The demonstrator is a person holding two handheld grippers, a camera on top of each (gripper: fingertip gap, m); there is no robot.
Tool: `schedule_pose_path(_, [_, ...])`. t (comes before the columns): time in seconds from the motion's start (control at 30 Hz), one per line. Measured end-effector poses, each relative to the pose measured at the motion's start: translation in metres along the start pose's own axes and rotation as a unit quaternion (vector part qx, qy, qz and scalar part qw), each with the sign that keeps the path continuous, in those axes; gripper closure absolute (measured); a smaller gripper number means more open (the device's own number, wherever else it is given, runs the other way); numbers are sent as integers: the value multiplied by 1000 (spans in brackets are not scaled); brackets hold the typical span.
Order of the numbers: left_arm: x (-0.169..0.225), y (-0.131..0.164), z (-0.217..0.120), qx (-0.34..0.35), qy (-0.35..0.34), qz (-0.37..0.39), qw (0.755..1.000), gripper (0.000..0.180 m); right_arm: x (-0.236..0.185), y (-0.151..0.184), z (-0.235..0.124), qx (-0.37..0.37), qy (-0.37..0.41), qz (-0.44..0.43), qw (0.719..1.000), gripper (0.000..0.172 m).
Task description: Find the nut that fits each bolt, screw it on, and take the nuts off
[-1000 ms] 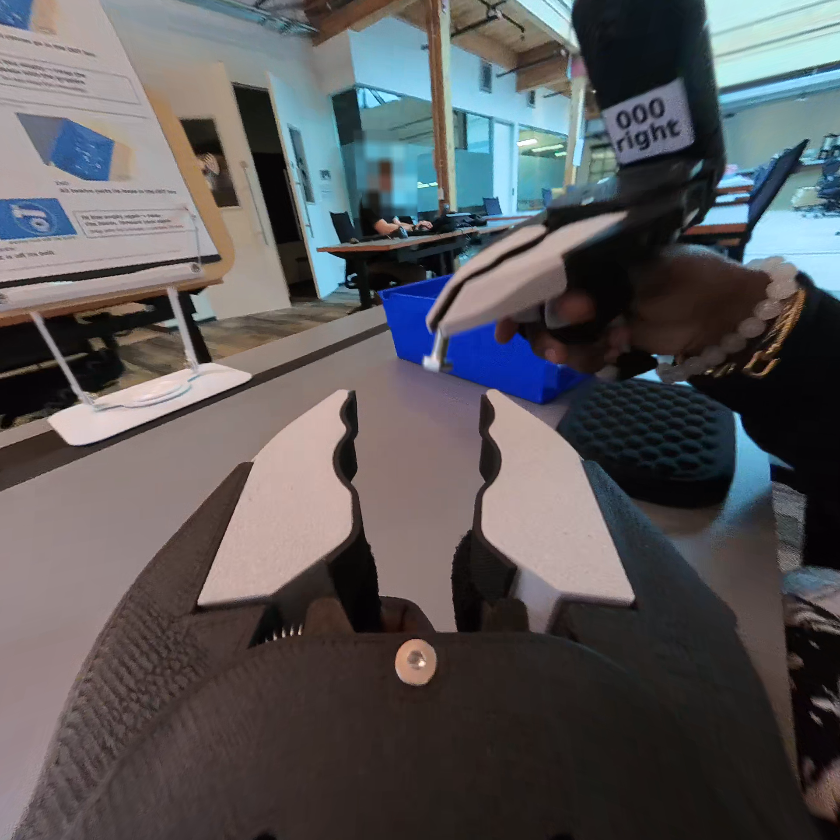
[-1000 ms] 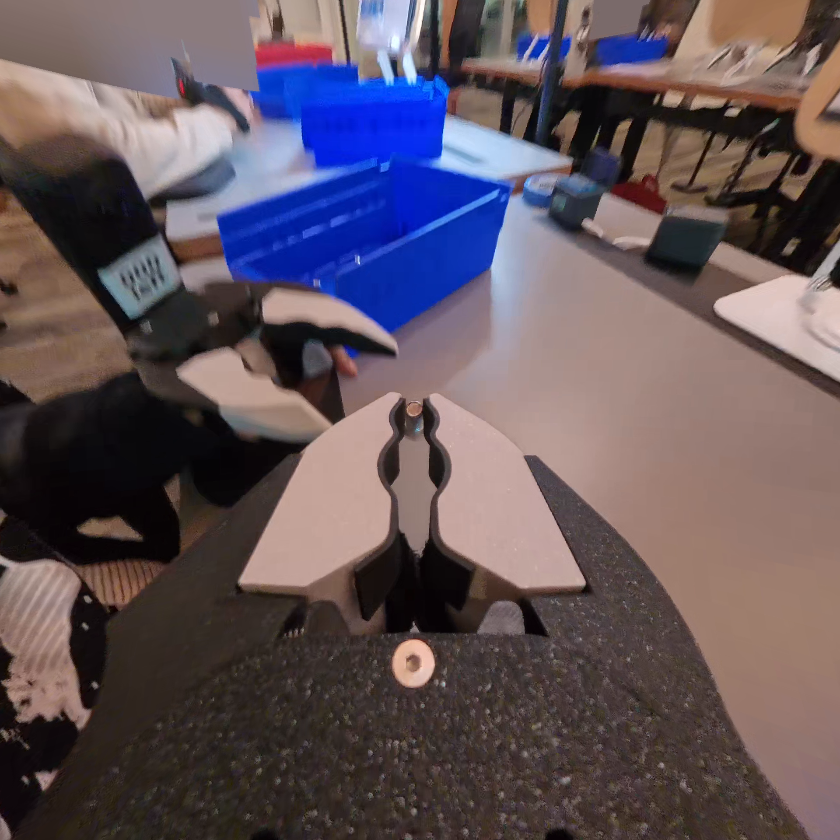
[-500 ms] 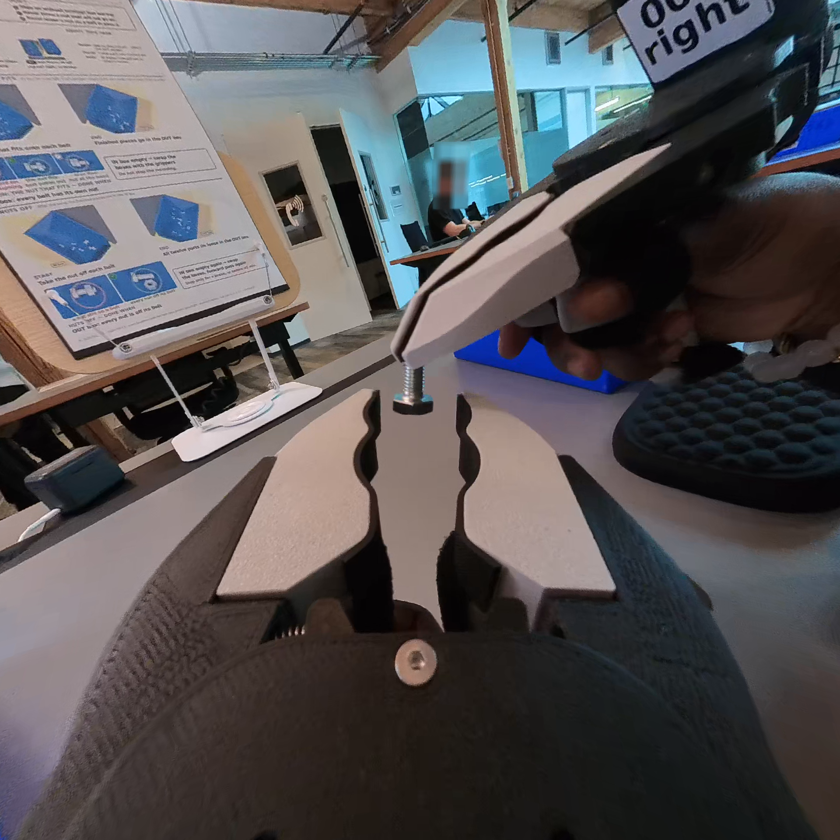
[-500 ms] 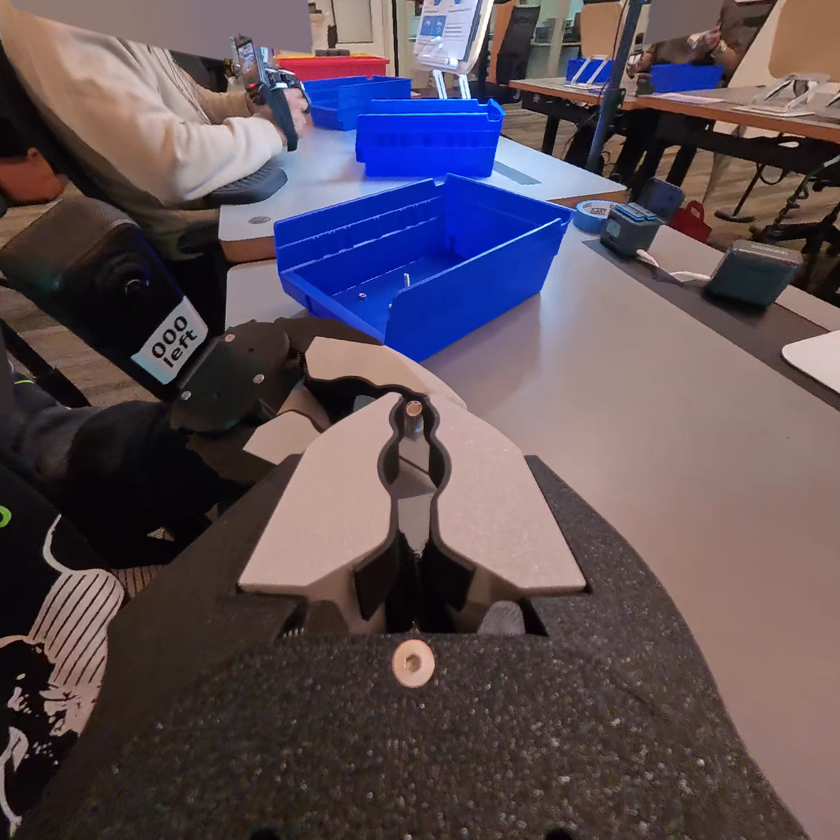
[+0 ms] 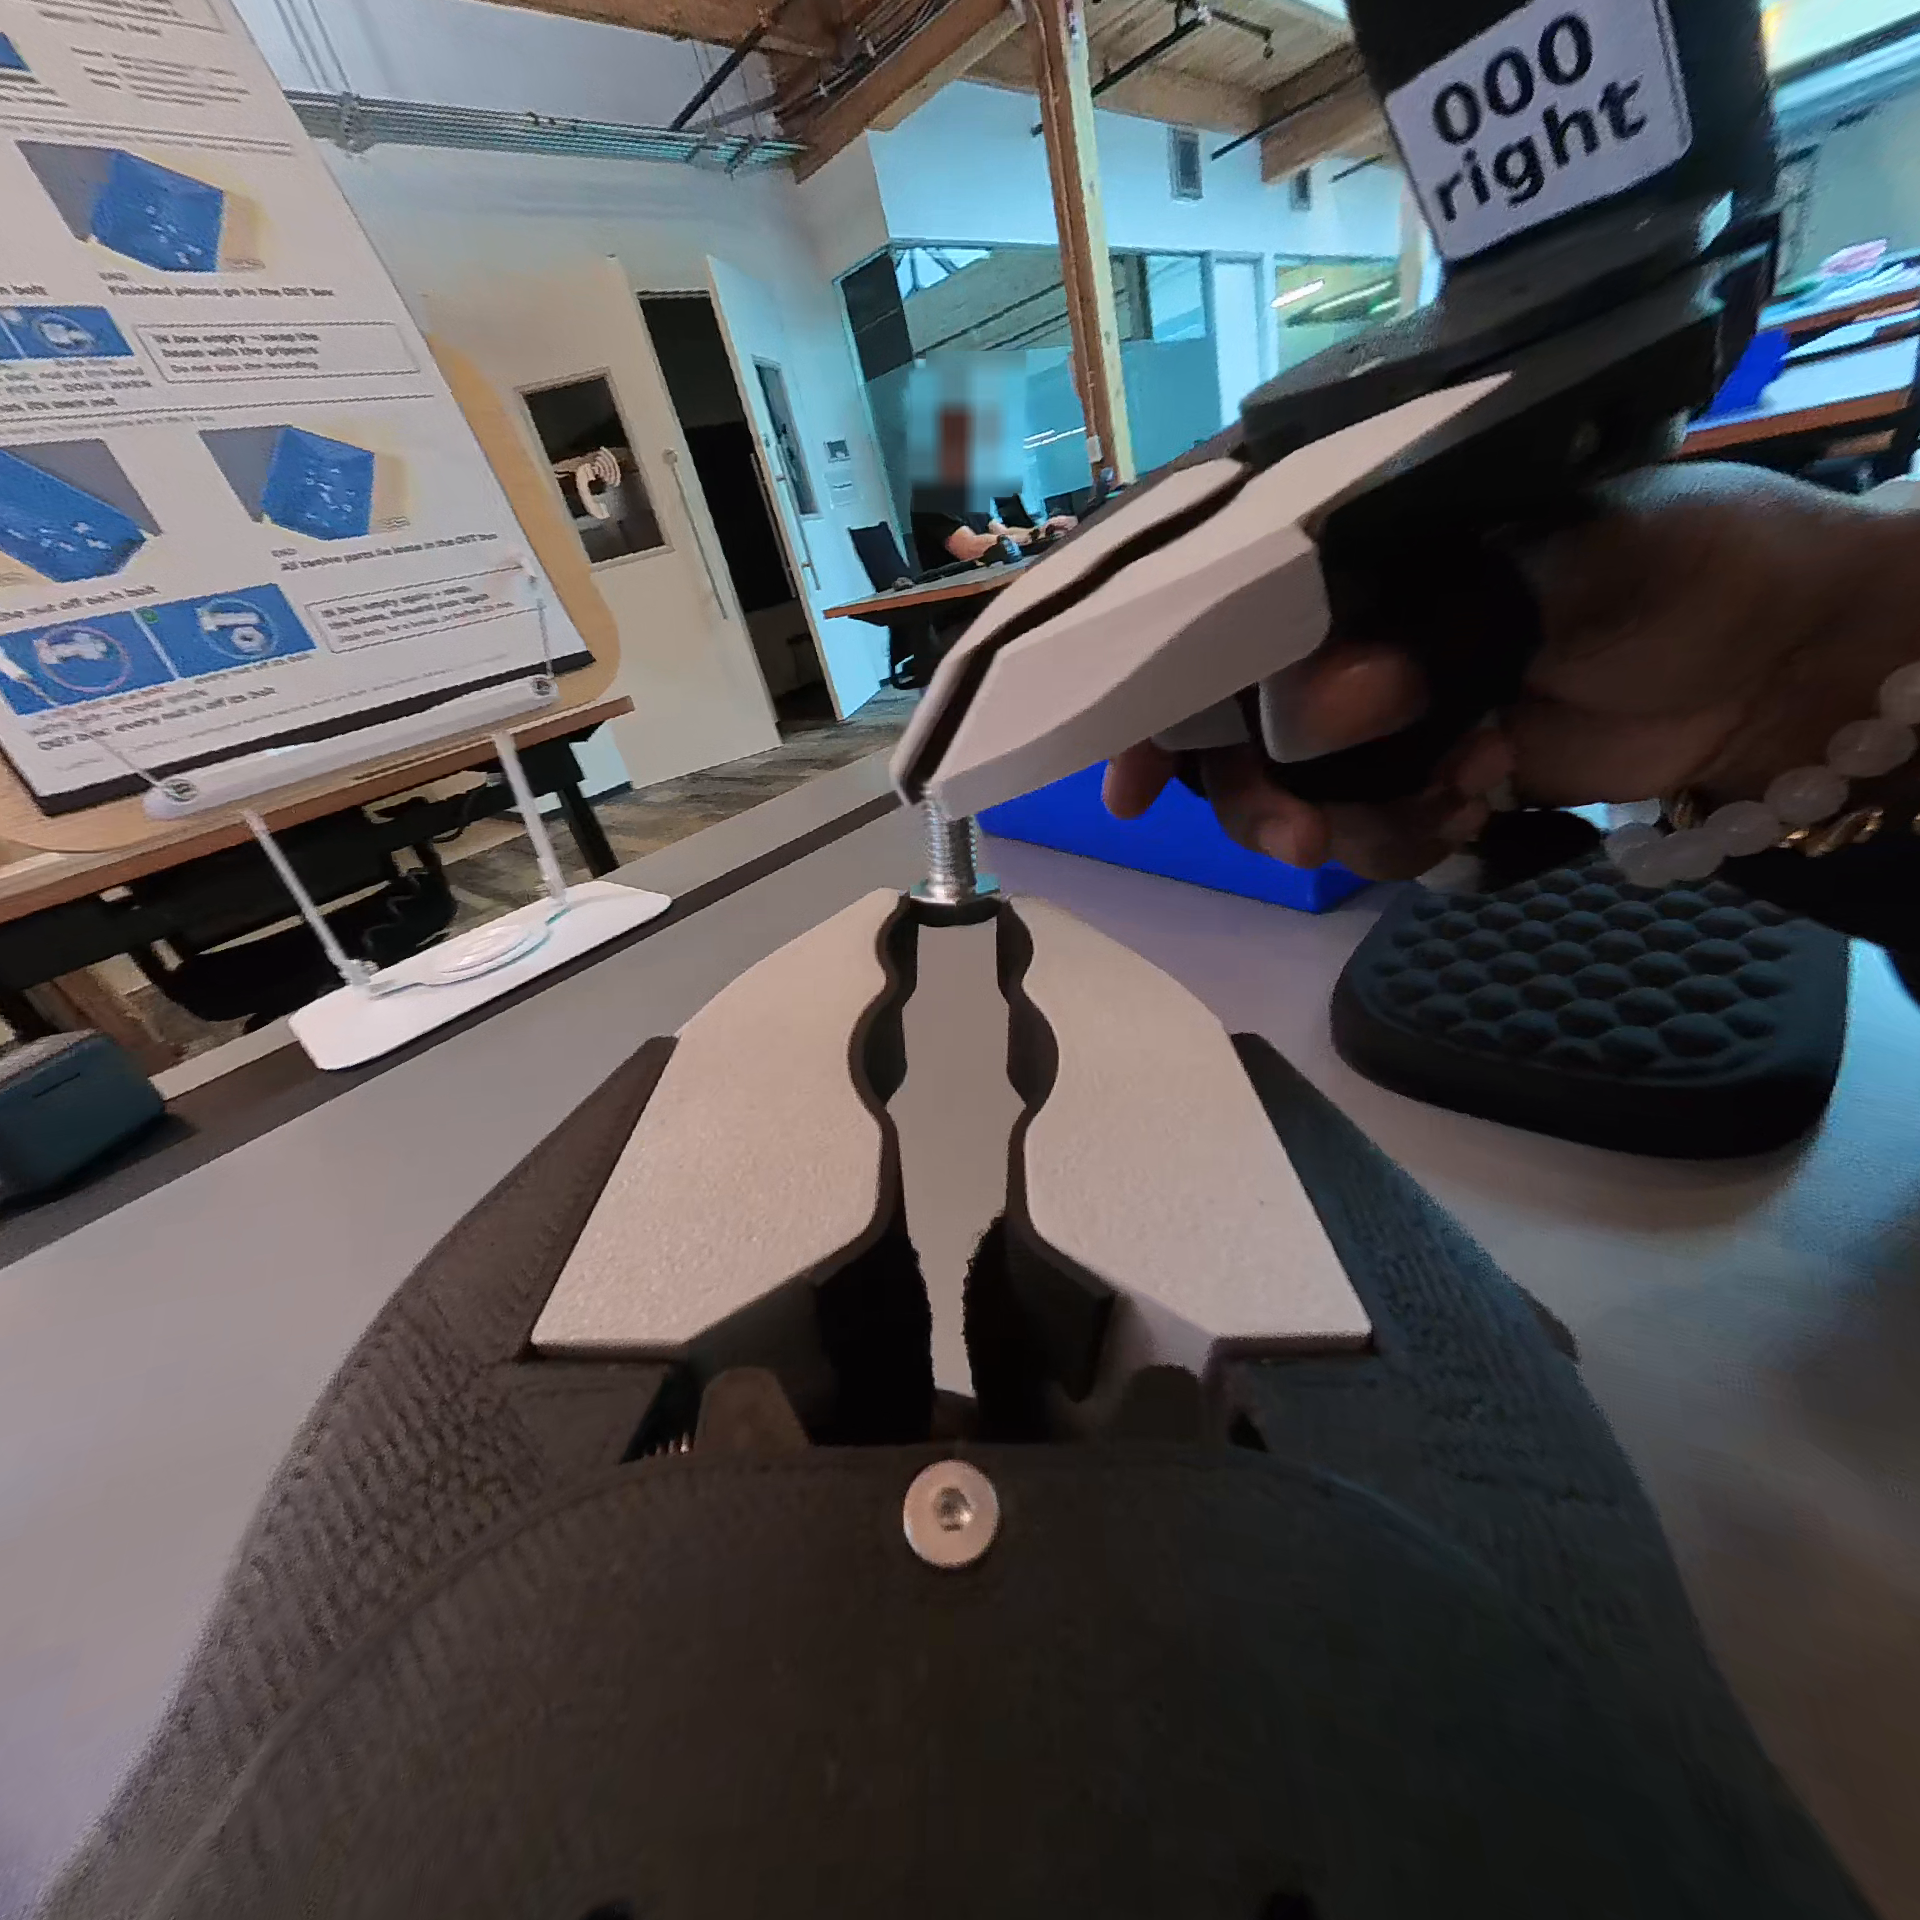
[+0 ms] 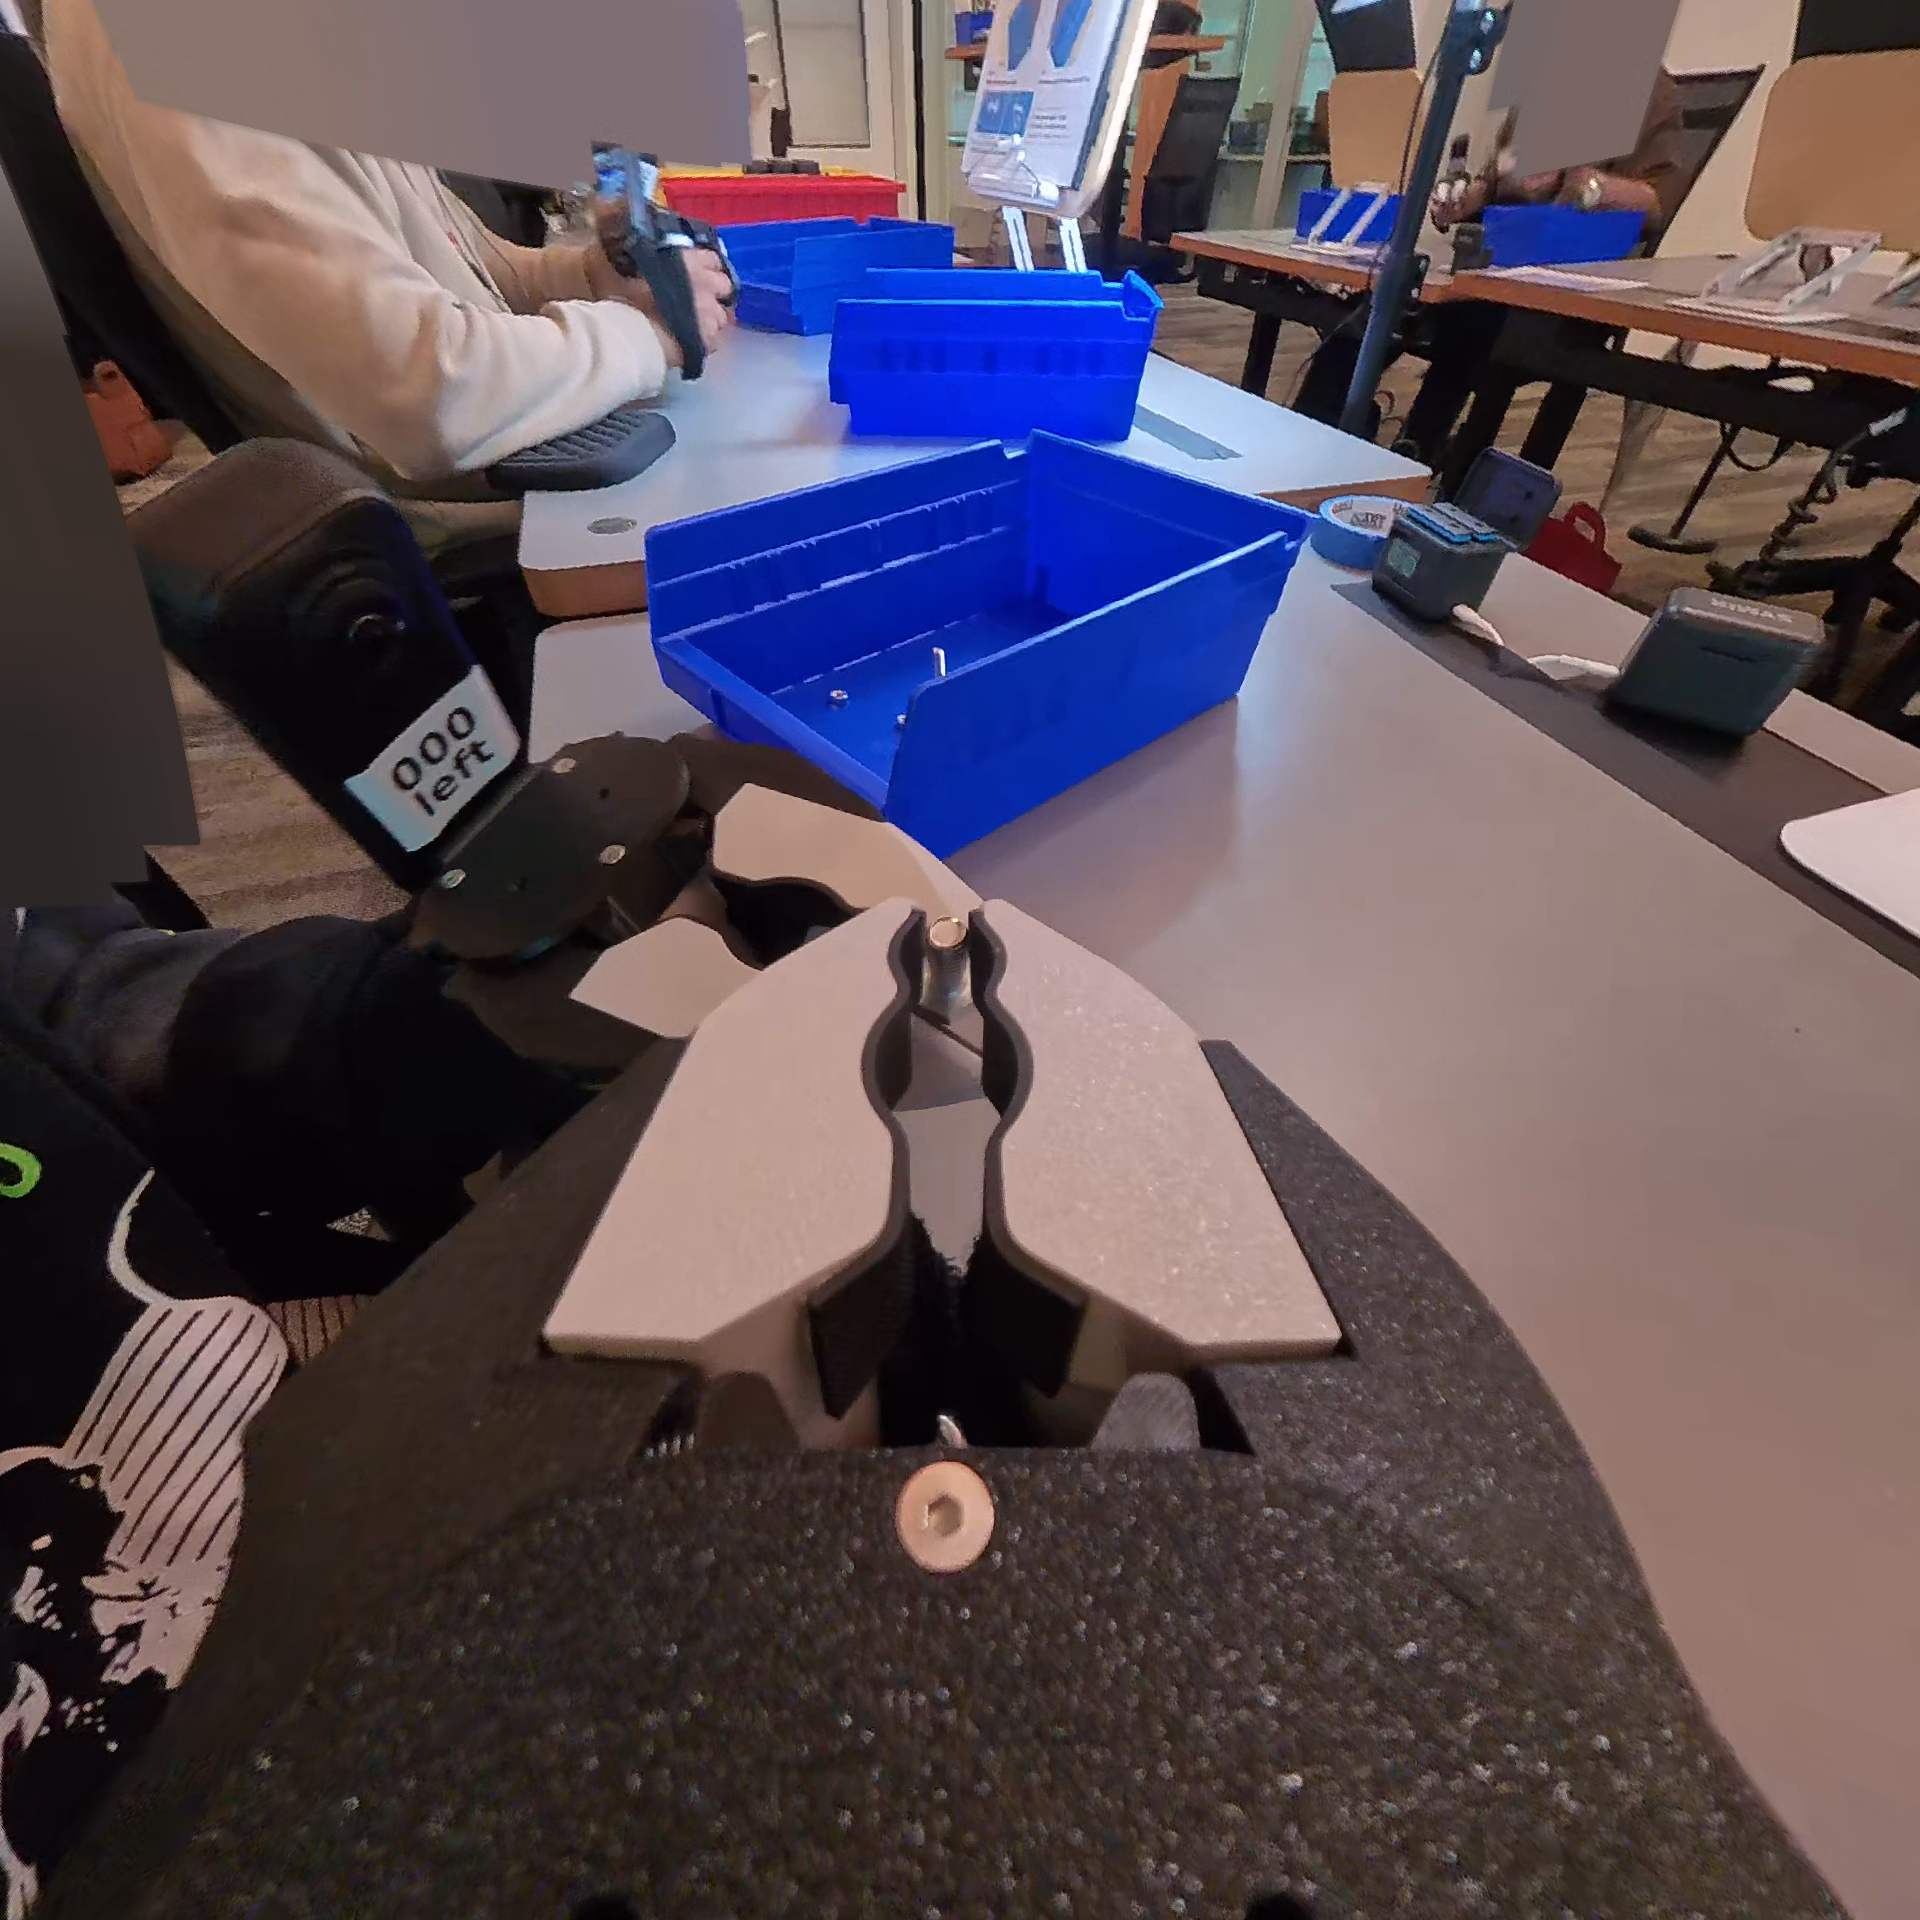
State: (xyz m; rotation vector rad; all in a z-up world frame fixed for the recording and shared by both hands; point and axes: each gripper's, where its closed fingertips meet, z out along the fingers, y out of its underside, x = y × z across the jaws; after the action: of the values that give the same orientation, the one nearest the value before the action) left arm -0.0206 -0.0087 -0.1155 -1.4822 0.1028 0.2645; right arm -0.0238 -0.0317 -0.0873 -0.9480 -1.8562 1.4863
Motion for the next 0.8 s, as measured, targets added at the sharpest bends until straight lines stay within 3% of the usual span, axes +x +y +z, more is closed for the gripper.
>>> schedule_pose_path(0.13, [-7, -3, -5, 16, 13, -45, 999, 166, -3, 11, -12, -21, -24, -6, 999, 136])
schedule_pose_path(0.2, [-11, -5, -9, 28, 26, -72, 997, 166, -14, 46, -20, -112, -83, -15, 990, 136])
schedule_pose_path(0.3, [-14, -7, -11, 42, 39, -102, 993, 166, -18, 110, -32, -268, -138, -71, 951, 142])
schedule_pose_path(0.43, [-17, -7, -12, 46, 32, -108, 993, 166, -3, 155, -34, -395, -134, -122, 901, 144])
schedule_pose_path(0.7, [-17, -6, -12, 46, 30, -105, 993, 166, -5, 158, -21, -430, -35, 12, 902, 145])
schedule_pose_path(0.8, [-18, -6, -12, 46, 30, -106, 993, 166, -7, 160, -20, -434, -17, 13, 901, 146])
